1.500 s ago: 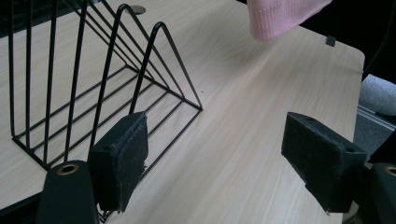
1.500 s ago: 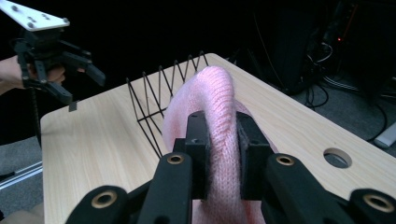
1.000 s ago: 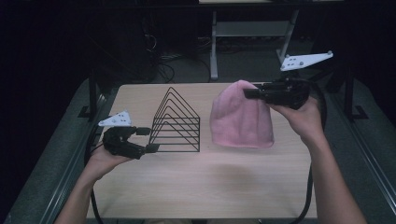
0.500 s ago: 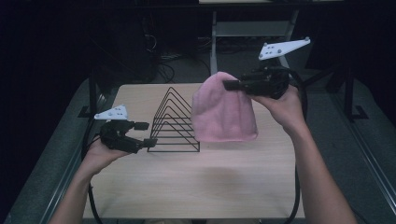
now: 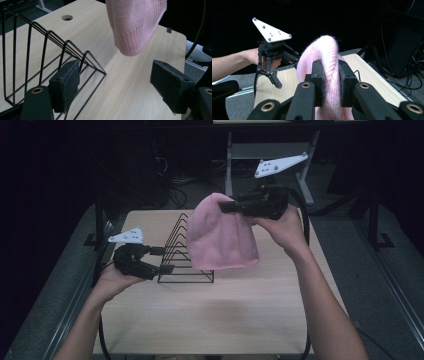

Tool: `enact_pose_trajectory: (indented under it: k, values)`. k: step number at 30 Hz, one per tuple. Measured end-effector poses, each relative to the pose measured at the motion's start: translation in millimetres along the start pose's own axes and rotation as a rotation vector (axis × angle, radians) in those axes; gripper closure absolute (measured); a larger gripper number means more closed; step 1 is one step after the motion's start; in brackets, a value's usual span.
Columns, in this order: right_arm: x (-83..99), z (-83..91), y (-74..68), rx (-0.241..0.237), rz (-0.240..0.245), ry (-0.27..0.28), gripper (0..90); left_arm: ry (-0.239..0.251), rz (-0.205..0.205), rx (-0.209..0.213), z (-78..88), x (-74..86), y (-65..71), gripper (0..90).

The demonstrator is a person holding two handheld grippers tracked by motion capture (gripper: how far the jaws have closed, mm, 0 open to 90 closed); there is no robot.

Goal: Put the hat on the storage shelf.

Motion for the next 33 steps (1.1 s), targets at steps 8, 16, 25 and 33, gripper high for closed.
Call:
enact_pose_trajectory:
  k: [8,16,25,33]
  values:
    - [-10.4,-18.5,0.0,-0.020,0.027,-0.016,77.5,0.004,0.008,0.027,-4.9,-7.7,1.0,23.5]
    - [-21.7,-34.8,-0.7,-0.047,0.046,-0.007,77.6,0.008,0.001,0.061,-9.4,-13.0,1.5,34.0]
    - [-31.9,-44.2,-2.8,-0.061,0.062,0.002,77.6,0.027,0.031,0.108,-8.8,-14.6,-3.7,50.5]
    - [-34.4,-44.8,1.7,-0.051,0.055,0.020,77.6,0.032,0.056,0.086,-5.1,-17.1,-12.8,75.1]
Point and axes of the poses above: each handheld gripper's, and its own axes: z roughly backward along the jaws, x roughly out of its underside, y roughly to its right, the point moved 6 cm from there along -z, roughly forward along the jaws, and after that the axes turned 14 degrees about -x, right-handed, at the moved point
